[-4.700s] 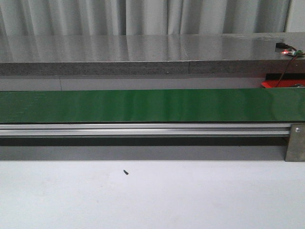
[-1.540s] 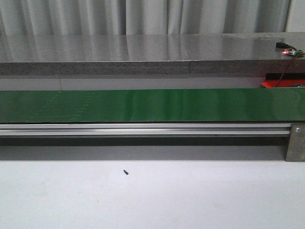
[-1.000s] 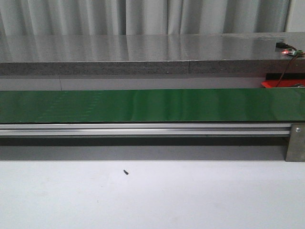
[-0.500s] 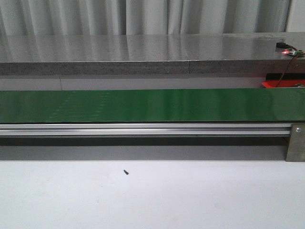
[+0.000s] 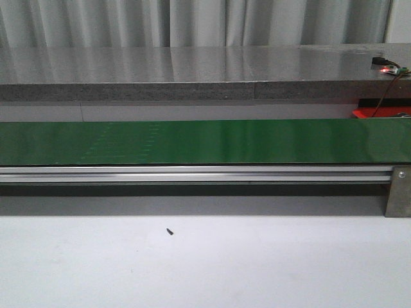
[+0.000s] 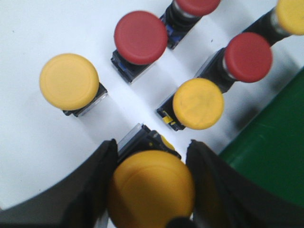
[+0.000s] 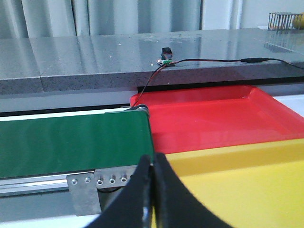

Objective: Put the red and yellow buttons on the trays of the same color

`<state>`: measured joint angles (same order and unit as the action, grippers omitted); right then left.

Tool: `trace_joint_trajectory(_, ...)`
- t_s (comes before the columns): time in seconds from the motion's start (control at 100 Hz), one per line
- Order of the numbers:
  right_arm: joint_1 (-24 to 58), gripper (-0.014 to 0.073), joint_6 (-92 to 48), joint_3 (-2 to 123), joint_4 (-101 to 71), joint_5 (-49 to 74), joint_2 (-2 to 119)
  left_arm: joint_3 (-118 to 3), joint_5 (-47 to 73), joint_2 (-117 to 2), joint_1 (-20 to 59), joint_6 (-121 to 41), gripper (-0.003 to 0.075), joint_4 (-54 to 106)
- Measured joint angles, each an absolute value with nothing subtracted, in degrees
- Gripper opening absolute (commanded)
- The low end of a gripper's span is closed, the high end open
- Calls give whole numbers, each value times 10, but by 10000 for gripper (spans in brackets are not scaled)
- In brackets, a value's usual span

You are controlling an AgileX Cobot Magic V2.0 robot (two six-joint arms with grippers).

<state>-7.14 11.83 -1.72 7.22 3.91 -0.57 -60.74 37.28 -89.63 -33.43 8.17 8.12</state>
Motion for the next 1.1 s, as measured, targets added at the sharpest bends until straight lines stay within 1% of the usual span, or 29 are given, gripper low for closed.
trace_joint_trajectory(0.16,-71,-57,118,-17,72,39,-6,-646,414,-866,-312,82,190,81)
trace_joint_trajectory(0.4,-71,-57,118,-17,72,39,-6,-710,429,-867,-232,82,190,83)
trace_joint_trajectory(0.62,-71,-57,118,-17,72,39,-6,-720,431,-918,-180,82,190,83)
trace_joint_trajectory(0.82,-71,-57,118,-17,72,39,-6,-720,431,-960,-167,82,200,95)
trace_joint_trajectory(0.89,-71,-57,118,-17,72,39,-6,-720,429,-968,-167,82,263,95)
trace_joint_trajectory(0.96,-71,-57,118,-17,72,39,-6,-720,427,-969,-167,82,398,97)
trace_joint_trajectory(1.0,-71,-57,118,-17,72,39,-6,-721,427,-969,-167,82,507,99)
trace_joint_trajectory(1.06,-71,-57,118,-17,72,39,-6,-721,426,-969,-167,82,605,104)
trace_joint_trajectory(1.09,-71,-57,118,-17,72,39,-6,-721,425,-969,-167,82,641,107)
trace_joint_trajectory(1.1,-71,-57,118,-17,72,39,-6,-721,426,-969,-167,82,641,107)
